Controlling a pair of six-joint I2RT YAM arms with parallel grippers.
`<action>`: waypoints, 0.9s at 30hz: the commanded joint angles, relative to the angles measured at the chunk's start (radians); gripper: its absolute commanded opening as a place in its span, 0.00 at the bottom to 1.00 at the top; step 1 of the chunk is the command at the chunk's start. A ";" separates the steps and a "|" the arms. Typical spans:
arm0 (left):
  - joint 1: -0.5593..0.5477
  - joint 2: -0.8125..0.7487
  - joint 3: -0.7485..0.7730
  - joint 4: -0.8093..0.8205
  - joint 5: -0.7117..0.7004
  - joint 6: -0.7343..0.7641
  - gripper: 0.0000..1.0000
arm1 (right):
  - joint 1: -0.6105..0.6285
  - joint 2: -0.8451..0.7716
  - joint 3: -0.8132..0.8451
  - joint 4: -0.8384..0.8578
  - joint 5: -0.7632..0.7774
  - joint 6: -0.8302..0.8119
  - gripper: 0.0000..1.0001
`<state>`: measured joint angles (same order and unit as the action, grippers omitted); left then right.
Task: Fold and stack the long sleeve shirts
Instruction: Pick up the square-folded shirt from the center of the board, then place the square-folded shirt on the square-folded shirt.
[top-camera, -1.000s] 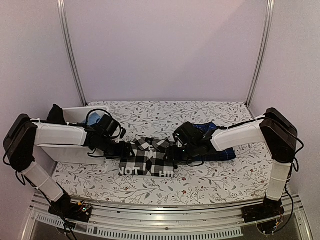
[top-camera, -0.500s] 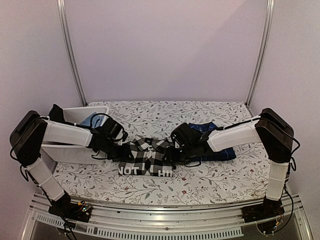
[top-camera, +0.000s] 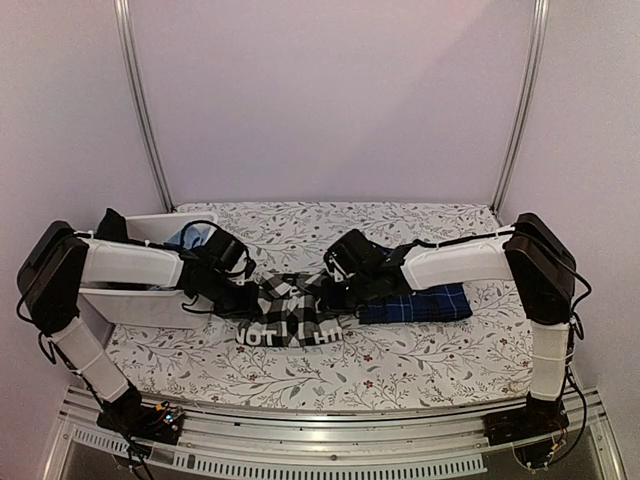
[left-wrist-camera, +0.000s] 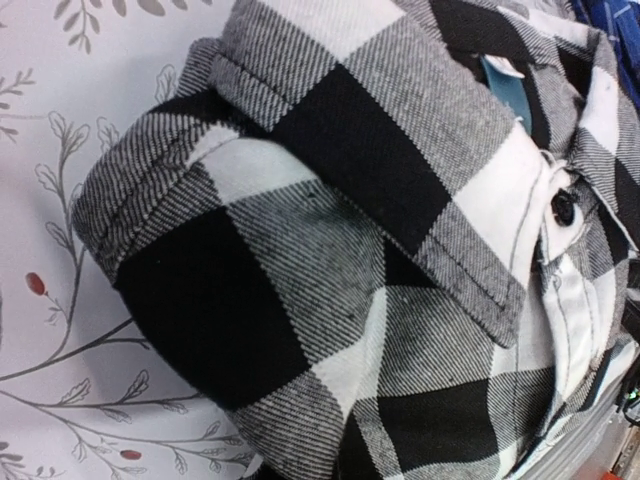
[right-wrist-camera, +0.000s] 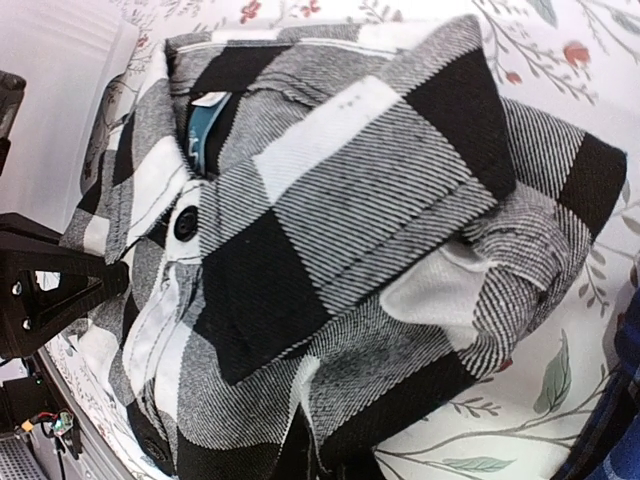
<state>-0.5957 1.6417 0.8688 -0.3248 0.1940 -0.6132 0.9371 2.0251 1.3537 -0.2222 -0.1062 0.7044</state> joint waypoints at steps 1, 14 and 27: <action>-0.018 -0.066 0.064 -0.039 0.000 0.012 0.00 | 0.014 0.018 0.091 -0.040 -0.008 -0.057 0.00; -0.061 -0.103 0.209 -0.106 -0.005 -0.018 0.00 | -0.028 -0.064 0.159 -0.162 0.038 -0.159 0.00; -0.225 0.182 0.581 -0.057 -0.052 -0.107 0.00 | -0.162 -0.330 -0.046 -0.217 0.145 -0.274 0.00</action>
<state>-0.7757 1.7435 1.3445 -0.4435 0.1493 -0.6861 0.8150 1.7969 1.3567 -0.4389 -0.0071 0.4797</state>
